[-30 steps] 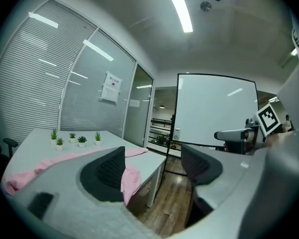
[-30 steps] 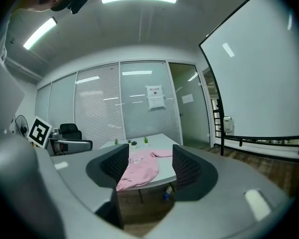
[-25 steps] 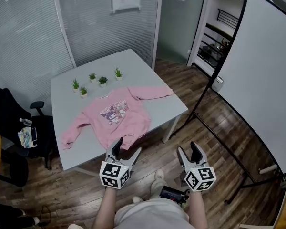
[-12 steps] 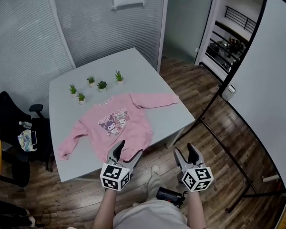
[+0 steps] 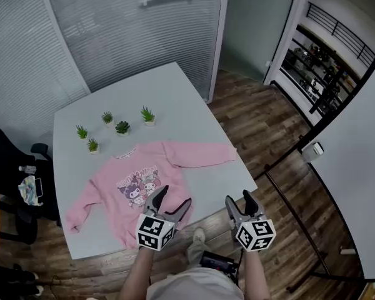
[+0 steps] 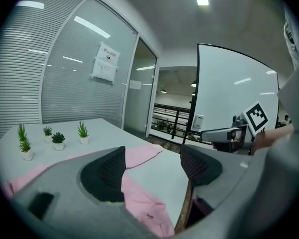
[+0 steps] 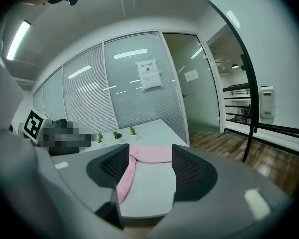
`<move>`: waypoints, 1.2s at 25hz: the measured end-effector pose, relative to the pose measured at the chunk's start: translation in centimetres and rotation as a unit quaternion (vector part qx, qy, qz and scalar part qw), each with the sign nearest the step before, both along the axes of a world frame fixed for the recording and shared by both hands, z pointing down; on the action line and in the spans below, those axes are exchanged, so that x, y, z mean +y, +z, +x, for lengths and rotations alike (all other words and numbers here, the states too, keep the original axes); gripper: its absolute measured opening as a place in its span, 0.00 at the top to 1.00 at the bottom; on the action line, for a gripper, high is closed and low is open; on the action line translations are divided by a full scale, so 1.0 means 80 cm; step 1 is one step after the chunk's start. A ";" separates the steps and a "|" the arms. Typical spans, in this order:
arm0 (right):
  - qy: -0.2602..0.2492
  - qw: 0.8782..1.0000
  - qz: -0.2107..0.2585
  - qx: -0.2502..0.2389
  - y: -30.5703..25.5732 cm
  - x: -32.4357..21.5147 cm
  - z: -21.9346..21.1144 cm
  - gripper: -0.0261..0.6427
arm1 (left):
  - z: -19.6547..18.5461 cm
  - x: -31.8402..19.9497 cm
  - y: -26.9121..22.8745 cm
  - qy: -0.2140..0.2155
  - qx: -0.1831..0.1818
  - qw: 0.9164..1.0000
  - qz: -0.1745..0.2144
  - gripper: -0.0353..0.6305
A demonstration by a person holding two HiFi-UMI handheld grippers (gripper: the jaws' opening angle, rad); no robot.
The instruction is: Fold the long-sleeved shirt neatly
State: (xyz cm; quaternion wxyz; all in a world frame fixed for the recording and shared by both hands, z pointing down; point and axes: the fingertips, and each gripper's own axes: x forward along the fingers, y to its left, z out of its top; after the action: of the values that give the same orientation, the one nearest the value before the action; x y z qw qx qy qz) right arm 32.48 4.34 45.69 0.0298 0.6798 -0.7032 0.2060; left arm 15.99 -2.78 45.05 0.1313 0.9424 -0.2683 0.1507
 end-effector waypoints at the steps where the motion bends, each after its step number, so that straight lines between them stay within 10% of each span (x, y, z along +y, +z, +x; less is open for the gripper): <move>1: -0.002 1.000 -0.004 0.000 0.004 -0.013 0.009 0.57 | 0.009 -0.011 0.005 -0.001 -0.003 1.000 -0.003 0.43; 30: 0.012 0.989 -0.145 -0.007 0.172 -0.188 0.144 0.59 | 0.135 -0.157 0.163 0.032 -0.141 0.987 -0.074 0.45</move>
State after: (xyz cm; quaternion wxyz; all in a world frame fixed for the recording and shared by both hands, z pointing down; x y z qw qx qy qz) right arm 44.04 -10.73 59.46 0.1207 0.6750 -0.6583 0.3105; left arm 26.76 -15.31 58.06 0.1570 0.9075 -0.2420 0.3054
